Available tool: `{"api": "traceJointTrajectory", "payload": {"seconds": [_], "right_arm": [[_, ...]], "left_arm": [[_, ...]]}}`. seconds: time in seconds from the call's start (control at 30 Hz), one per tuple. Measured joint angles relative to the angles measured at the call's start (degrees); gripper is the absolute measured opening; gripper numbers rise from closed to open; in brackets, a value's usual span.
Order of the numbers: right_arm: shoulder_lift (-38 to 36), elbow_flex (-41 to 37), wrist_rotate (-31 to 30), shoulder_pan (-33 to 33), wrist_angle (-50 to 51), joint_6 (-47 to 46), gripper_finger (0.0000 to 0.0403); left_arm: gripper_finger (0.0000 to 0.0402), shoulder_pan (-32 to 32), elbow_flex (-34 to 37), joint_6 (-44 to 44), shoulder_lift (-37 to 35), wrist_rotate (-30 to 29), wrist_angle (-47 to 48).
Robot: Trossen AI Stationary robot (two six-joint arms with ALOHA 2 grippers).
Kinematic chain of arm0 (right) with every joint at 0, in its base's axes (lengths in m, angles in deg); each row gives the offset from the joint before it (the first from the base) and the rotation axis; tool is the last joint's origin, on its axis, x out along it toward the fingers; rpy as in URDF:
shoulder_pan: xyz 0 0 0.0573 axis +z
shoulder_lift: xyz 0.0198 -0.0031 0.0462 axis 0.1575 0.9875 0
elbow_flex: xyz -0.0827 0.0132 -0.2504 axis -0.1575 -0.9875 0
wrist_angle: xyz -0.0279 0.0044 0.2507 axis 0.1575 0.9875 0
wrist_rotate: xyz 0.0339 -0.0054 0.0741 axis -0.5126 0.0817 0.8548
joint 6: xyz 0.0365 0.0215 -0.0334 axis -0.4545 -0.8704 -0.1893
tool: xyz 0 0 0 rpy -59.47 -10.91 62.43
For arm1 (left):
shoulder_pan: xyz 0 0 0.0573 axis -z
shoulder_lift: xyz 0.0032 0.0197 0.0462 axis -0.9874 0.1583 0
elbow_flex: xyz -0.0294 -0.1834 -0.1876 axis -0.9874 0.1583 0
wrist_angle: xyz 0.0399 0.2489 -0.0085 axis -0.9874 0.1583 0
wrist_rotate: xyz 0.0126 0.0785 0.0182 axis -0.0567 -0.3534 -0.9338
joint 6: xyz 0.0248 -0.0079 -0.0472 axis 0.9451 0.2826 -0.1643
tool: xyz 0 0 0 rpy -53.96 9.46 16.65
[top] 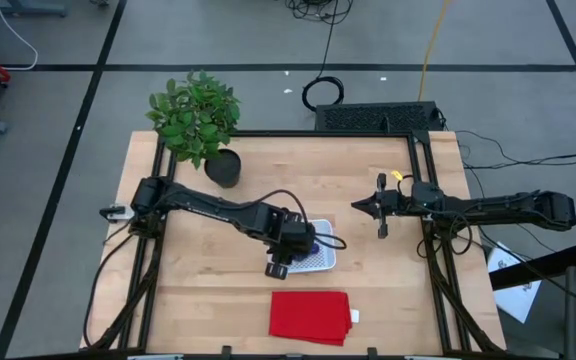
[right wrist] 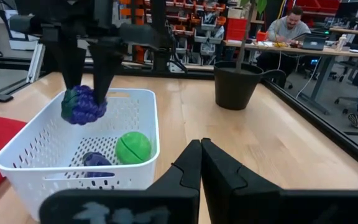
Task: Pick and placing Produce into tupperware
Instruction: Put the violet grape into the white bin
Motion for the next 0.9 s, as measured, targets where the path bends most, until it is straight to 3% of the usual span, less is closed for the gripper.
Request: {"api": "traceJointTrajectory", "payload": {"seconds": [0.53,0.9], "right_arm": [[0.0,-0.02,0.0,0.0,0.2,-0.05,0.0],[0.01,0.0,0.0,0.0,0.2,-0.05,0.0]], "left_arm": [[0.0143,1.0,0.07,-2.34,0.74,-0.17,0.33],[0.0143,-0.71,0.15,-6.85,1.82,4.7,1.29]]}}
